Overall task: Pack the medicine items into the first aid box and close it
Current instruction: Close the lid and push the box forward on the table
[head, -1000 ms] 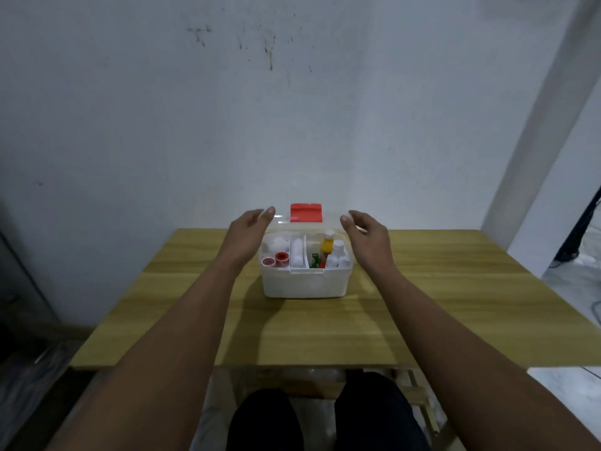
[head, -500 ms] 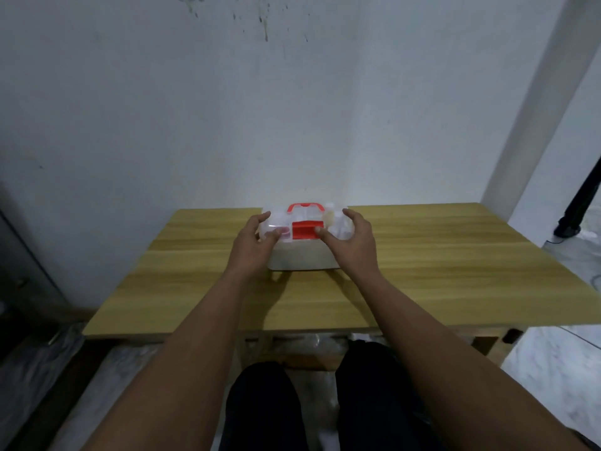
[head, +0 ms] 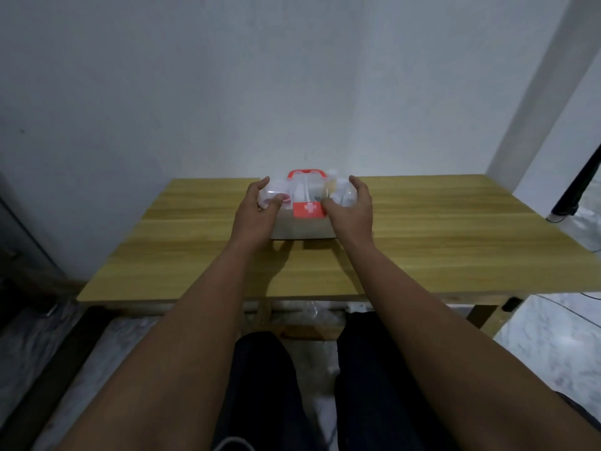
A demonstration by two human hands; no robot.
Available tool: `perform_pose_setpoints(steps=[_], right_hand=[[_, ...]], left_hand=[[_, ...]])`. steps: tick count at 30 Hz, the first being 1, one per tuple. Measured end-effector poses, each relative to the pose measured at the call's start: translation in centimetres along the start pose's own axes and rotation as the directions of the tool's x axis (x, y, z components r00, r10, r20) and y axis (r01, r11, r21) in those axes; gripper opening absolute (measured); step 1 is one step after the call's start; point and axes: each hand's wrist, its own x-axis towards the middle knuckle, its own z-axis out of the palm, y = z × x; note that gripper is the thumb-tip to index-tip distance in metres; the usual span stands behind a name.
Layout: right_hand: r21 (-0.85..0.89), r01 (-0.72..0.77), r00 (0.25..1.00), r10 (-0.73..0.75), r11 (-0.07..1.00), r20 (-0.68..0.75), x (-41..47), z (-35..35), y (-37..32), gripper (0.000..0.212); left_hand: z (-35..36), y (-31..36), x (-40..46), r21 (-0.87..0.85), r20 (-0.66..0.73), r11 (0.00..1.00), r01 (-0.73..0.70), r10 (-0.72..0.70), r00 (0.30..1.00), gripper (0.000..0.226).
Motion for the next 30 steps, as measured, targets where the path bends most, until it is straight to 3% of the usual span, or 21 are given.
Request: perform_pose_setpoints(steps=[5,18,24,30], right_hand=[[-0.140,0.148,0.987,-0.138,0.979,0.084,-0.8,-0.6,2.0,0.104],[-0.085,0.177,0.980,-0.168,0.980,0.105,1.4,0.2,3.0,0.102],[-0.045,0.123,0.988,-0.118,0.991,0.099,6.4,2.1,4.3,0.103],[-0.077,0.092,0.991,-0.083,0.993,0.109,13.6,4.1,6.1,0.104]], left_hand=[[0.7,-0.1,-0.7,-0.013,-0.023,1.000,0.001,-0.001,1.000,0.061],[1.9,-1.6,1.7,0.008,0.001,0.999,-0.041,0.041,0.999,0.070],[3.8,-2.5,7.0,-0.057,0.023,0.998,-0.006,0.007,1.000,0.064],[6.8,-3.1,13.7,-0.003,0.021,1.000,-0.019,0.019,1.000,0.063]])
